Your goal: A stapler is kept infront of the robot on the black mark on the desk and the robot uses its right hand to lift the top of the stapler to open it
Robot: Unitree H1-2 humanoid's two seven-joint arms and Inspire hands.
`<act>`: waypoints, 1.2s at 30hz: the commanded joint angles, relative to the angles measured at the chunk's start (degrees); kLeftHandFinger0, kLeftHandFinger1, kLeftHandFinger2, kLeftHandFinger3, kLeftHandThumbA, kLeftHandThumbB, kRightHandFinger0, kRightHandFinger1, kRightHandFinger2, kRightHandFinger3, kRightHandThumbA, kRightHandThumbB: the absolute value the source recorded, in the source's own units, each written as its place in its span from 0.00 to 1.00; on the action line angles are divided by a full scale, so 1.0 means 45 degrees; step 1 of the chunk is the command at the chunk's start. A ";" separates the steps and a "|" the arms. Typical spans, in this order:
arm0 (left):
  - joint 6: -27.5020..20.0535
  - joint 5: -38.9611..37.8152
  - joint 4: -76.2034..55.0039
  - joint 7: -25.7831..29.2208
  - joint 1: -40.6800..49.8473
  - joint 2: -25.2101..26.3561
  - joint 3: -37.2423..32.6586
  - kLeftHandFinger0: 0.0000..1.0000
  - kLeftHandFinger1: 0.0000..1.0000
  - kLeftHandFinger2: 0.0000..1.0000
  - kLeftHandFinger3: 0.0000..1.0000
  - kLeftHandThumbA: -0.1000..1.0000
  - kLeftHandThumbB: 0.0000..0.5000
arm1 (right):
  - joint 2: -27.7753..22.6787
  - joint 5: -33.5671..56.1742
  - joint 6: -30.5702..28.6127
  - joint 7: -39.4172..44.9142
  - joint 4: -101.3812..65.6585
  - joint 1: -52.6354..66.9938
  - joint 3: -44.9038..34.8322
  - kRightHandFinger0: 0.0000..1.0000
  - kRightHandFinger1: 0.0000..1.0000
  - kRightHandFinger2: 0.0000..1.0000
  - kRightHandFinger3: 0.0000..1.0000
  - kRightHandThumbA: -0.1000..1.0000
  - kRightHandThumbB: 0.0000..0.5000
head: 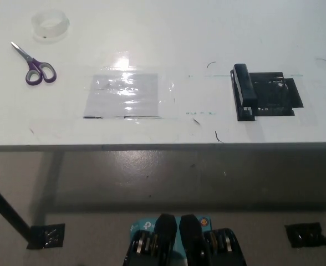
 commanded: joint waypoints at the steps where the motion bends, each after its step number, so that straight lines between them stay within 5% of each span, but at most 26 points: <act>1: -0.0022 -0.0090 -0.0491 0.0080 0.0027 0.0192 0.0119 0.00 0.00 0.00 0.08 0.00 0.94 | 0.0248 0.0774 0.1191 -0.0110 -0.1423 -0.0174 -0.0054 0.00 0.00 0.00 0.00 0.34 0.90; 2: -0.0005 -0.0232 -0.0509 0.0056 0.0022 0.0152 0.0167 0.00 0.00 0.00 0.06 0.00 0.94 | 0.0400 0.0797 0.1677 -0.0066 -0.2078 -0.0211 0.0163 0.00 0.00 0.00 0.00 0.30 1.00; 8: -0.0113 -0.0212 -0.0514 0.0043 0.0171 0.0139 0.0199 0.00 0.00 0.00 0.05 0.00 0.92 | 0.0604 0.0877 0.2762 0.0198 -0.3278 -0.0669 0.0895 0.00 0.00 0.00 0.00 0.21 1.00; 10: -0.0113 -0.0184 -0.0539 0.0052 0.0212 0.0149 0.0202 0.00 0.00 0.00 0.04 0.00 0.90 | 0.0417 0.1007 0.3327 0.0599 -0.3565 -0.1200 0.1405 0.00 0.00 0.00 0.00 0.33 1.00; 14: 0.0084 -0.0352 -0.0608 0.0018 0.0213 0.0182 0.0282 0.00 0.00 0.00 0.06 0.00 0.91 | 0.0239 0.1229 0.3613 0.1068 -0.3730 -0.1959 0.2014 0.00 0.00 0.00 0.00 0.36 1.00; 23: -0.0075 -0.0133 -0.0461 0.0110 0.0248 0.0136 0.0151 0.00 0.00 0.00 0.05 0.00 0.97 | 0.0780 0.1910 0.4691 0.0644 -0.3252 -0.4130 0.2646 0.00 0.00 0.00 0.00 0.23 1.00; 29: -0.0022 -0.0225 -0.0494 0.0106 0.0314 0.0078 0.0179 0.00 0.00 0.00 0.06 0.00 0.94 | 0.1403 0.2577 0.4691 0.0400 -0.2749 -0.4430 0.3026 0.00 0.00 0.00 0.06 0.29 0.99; 30: 0.0022 -0.0211 -0.0489 0.0111 0.0314 0.0091 0.0176 0.00 0.00 0.00 0.06 0.00 0.96 | 0.1501 0.2759 0.4691 0.0338 -0.2666 -0.4440 0.3043 0.00 0.00 0.01 0.12 0.32 0.95; 32: -0.0083 -0.0136 -0.0454 0.0064 0.0341 0.0125 0.0125 0.00 0.00 0.00 0.05 0.00 0.95 | 0.1772 0.3383 0.4691 0.0020 -0.2405 -0.4438 0.3135 0.00 0.00 0.01 0.24 0.37 0.64; 34: 0.0248 -0.0373 -0.0531 0.0148 0.0307 0.0032 0.0241 0.00 0.00 0.00 0.04 0.00 0.98 | 0.1912 0.3978 0.4691 -0.0499 -0.2293 -0.4456 0.3208 0.00 0.00 0.02 0.27 0.37 0.53; 36: 0.0128 -0.0338 -0.0539 0.0141 0.0318 0.0021 0.0232 0.00 0.00 0.00 0.02 0.00 0.96 | 0.2221 0.4716 0.4691 -0.1205 -0.2127 -0.4406 0.3215 0.00 0.01 0.10 0.38 0.48 0.24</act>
